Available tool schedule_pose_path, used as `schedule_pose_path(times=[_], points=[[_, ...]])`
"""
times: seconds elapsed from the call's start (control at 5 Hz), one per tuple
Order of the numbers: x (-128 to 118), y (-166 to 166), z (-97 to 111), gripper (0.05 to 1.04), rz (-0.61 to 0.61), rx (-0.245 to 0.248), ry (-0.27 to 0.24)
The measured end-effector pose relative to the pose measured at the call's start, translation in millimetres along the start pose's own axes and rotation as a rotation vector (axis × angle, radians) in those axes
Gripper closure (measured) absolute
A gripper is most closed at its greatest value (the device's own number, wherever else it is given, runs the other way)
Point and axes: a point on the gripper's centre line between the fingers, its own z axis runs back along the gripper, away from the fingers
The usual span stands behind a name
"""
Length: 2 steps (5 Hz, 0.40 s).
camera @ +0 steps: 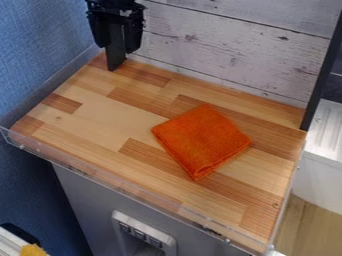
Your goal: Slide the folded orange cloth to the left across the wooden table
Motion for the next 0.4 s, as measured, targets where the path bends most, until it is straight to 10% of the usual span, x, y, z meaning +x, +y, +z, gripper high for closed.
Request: schedule_pose_path(times=[0.4], points=[[-13.3, -49.6, -10.3, 0.086, 0.087, 0.005, 0.007]])
